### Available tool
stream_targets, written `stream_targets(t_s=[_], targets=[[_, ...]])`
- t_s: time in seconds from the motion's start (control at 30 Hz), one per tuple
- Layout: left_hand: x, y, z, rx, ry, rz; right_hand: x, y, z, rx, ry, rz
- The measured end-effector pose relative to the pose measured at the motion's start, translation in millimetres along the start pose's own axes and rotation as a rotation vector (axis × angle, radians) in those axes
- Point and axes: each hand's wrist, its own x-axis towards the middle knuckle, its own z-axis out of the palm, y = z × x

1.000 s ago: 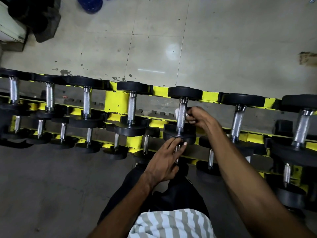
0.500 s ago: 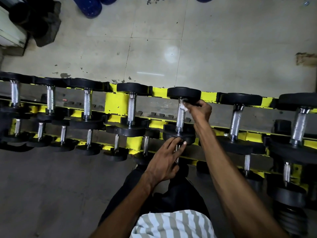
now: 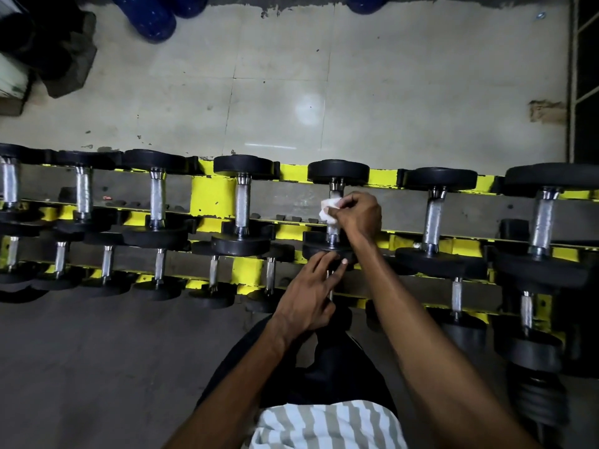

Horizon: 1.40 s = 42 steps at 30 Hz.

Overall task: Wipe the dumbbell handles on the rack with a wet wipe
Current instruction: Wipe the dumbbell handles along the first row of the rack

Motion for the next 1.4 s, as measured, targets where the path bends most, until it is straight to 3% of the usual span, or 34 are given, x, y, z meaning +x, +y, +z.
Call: stream_targets(t_s=[0.2, 0.63, 0.83, 0.97, 1.2, 1.4], targets=[[-1, -3, 7, -0.01, -0.01, -0.022, -19, 29, -17, -0.235, -0.185, 0.107], [1, 4, 10, -0.012, 0.036, -0.018, -24, 59, -22, -0.014, -0.006, 0.024], [5, 29, 25, -0.051, 0.151, -0.115, -15, 77, -85, 0.171, 0.106, -0.133], [25, 81, 43, -0.111, 0.122, -0.068, 4, 110, -155, 0.072, 0.2, -0.202], [76, 156, 77, -0.031, -0.032, 0.037, 31, 138, -186, -0.226, -0.038, -0.091], [76, 158, 77, 0.018, -0.023, 0.025, 46, 132, -182, -0.32, -0.066, -0.077]])
